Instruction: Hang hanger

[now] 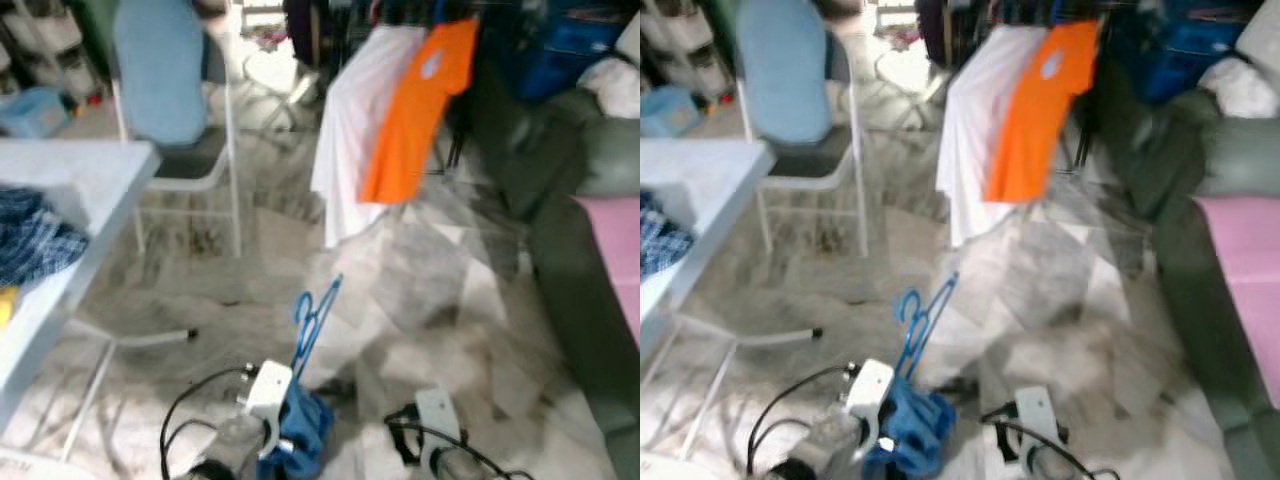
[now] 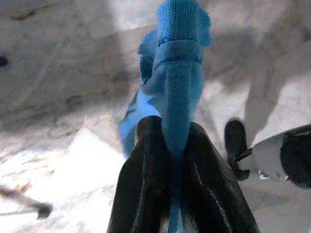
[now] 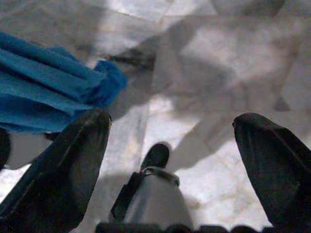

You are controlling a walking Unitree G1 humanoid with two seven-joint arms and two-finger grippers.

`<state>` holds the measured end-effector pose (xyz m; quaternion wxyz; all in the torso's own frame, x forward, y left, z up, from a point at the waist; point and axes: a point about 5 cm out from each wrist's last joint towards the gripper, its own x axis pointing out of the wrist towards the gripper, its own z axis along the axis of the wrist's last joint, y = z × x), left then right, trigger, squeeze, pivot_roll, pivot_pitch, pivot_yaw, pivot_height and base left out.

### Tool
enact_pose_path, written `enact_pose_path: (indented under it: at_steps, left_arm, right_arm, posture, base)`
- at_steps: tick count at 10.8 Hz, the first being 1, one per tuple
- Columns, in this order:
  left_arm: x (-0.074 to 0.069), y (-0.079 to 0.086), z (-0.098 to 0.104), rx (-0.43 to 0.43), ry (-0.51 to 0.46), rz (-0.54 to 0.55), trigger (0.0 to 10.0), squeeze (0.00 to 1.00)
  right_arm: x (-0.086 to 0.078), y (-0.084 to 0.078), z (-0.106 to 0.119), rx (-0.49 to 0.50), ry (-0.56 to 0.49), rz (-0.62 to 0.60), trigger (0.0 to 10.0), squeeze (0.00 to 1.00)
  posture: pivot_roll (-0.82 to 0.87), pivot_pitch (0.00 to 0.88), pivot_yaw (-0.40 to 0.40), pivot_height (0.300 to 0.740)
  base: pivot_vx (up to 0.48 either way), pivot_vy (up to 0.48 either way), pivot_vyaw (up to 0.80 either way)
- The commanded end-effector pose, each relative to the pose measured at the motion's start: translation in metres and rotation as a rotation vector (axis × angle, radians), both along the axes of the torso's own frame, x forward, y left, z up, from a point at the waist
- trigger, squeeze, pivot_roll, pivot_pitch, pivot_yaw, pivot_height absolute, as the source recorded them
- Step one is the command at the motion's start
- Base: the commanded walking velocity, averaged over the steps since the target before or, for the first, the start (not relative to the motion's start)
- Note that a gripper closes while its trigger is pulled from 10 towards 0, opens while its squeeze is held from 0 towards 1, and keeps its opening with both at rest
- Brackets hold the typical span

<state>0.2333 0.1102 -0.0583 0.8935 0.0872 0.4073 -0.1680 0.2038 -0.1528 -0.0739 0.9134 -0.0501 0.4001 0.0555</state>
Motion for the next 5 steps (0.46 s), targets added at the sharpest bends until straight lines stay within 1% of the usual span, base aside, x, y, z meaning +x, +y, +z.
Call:
enact_pose_path:
  at_steps: [1,5]
  left_arm:
    - [0.0007,-0.0011,0.0003,0.016,0.000,-0.012,10.0,0.00]
    - [-0.0068,-0.0035,-0.0042,0.032,0.012,-0.027,10.0,0.00]
  right_arm:
    - [-0.0033,0.0012,-0.0019,0.011,0.010,-0.013,10.0,0.00]
    - [-0.0012,0.0006,-0.0008,0.001,0.006,-0.002,10.0,0.00]
  posture:
    - [-0.15,0.131,0.058,0.740]
    - [-0.14,0.124,0.052,0.740]
  base:
    - [0.000,0.000,0.42]
    - [0.000,0.000,0.00]
